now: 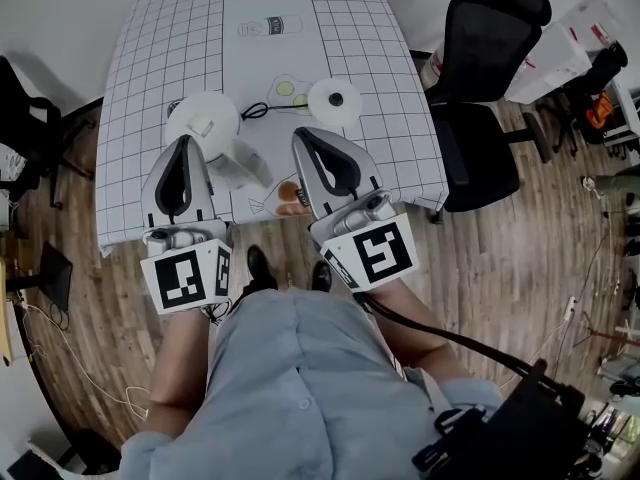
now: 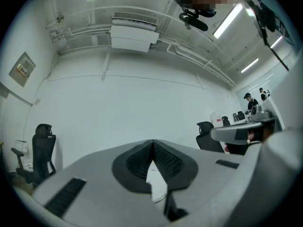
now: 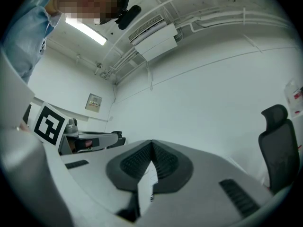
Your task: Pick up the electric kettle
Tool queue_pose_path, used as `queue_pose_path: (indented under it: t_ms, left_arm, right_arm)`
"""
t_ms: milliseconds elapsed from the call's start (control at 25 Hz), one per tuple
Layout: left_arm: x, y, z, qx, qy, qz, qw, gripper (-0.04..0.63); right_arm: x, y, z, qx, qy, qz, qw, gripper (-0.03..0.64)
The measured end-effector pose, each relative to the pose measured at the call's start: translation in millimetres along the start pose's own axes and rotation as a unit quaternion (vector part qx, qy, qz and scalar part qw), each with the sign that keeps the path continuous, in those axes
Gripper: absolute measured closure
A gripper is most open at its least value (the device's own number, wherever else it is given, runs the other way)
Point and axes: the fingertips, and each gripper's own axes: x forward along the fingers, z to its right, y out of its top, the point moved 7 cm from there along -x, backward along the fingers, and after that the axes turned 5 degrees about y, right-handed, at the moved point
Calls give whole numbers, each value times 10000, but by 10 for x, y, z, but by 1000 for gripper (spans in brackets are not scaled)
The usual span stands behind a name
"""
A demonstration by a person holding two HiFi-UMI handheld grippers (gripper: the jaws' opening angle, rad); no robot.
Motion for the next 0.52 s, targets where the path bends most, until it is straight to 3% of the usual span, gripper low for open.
queue_pose_path:
  t_ms: [520]
  left_arm:
    - [69,-61,-57,-50,4,-84,10000,595]
  right_arm:
    - [94,-53,11,-24,13,-111,9999,615]
